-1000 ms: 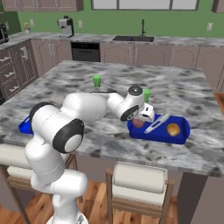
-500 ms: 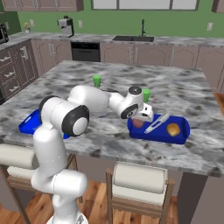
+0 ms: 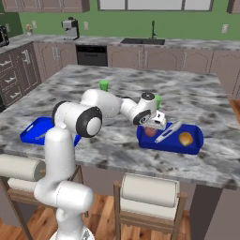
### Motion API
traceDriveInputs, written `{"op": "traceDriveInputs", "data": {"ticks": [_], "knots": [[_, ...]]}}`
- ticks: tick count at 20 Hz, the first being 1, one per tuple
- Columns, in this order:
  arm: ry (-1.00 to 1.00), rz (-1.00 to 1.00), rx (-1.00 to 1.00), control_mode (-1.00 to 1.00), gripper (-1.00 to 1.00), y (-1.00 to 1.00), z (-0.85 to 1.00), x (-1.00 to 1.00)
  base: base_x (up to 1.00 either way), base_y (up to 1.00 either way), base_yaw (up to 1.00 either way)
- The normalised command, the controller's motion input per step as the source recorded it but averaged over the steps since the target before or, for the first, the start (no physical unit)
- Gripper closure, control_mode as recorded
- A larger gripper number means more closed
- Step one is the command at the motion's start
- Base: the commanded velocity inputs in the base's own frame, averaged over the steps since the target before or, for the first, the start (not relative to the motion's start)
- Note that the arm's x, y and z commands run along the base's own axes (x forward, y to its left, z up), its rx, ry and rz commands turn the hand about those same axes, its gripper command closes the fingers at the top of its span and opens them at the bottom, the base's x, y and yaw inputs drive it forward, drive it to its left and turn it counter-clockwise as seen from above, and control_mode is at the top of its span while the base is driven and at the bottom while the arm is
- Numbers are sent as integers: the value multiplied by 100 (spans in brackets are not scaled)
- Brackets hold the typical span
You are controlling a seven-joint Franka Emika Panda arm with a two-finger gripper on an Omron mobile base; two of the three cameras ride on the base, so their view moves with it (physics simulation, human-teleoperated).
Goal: Gather the potato and onion from the fridge and place them on a tray on the dining counter. Then gather the steak and chicken drumstick from the fridge and place them on the other tray.
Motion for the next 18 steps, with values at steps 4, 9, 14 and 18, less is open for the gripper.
{"op": "traceDriveInputs", "data": {"ticks": [4,9,14,18], "knots": [[4,0,1,-100,100,-10,-28,18,0,0,0],[1,0,1,-100,-100,-1,-29,8,0,0,0],[0,0,1,-100,-100,0,-6,-5,0,0,0],[-2,0,0,-100,-100,0,0,-21,0,0,0]]}}
